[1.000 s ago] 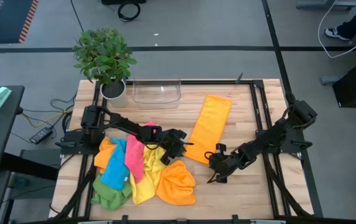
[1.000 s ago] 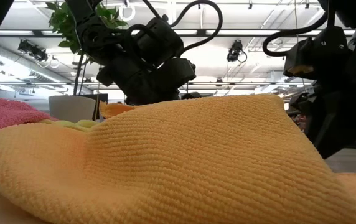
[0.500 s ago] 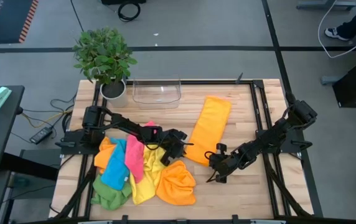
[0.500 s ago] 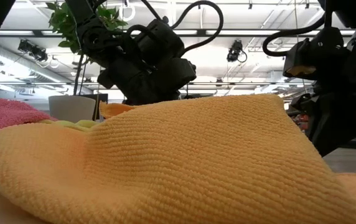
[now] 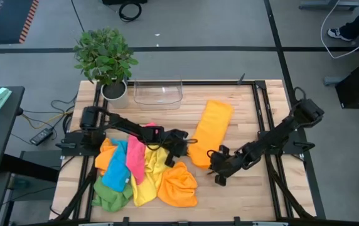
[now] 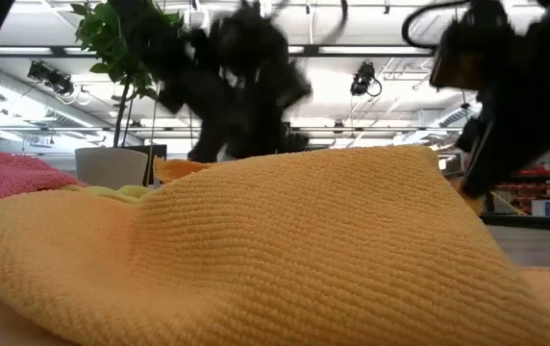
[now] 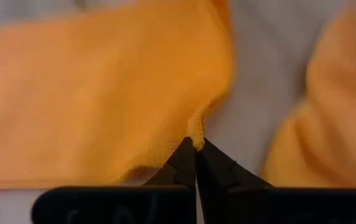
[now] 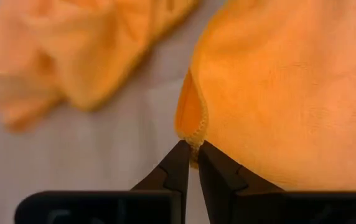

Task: Fold microfiber towels
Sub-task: Fold the top right orange microfiber cloth

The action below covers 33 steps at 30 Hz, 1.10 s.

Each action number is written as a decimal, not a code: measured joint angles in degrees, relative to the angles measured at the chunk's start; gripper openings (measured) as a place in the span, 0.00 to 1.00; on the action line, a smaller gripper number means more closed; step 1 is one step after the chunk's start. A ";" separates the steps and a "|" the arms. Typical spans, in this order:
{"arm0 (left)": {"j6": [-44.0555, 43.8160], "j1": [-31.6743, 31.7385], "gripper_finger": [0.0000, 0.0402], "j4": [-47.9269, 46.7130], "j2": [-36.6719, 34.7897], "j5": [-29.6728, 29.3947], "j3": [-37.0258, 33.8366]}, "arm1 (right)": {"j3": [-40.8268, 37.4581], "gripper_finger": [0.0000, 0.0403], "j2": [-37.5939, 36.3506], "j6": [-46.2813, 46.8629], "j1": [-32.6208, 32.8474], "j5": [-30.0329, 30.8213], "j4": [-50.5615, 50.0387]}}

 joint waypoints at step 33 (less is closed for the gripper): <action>-10.56 0.93 0.01 -33.88 -13.45 7.13 5.38 | 0.80 0.10 -3.41 17.44 -7.31 8.45 -6.95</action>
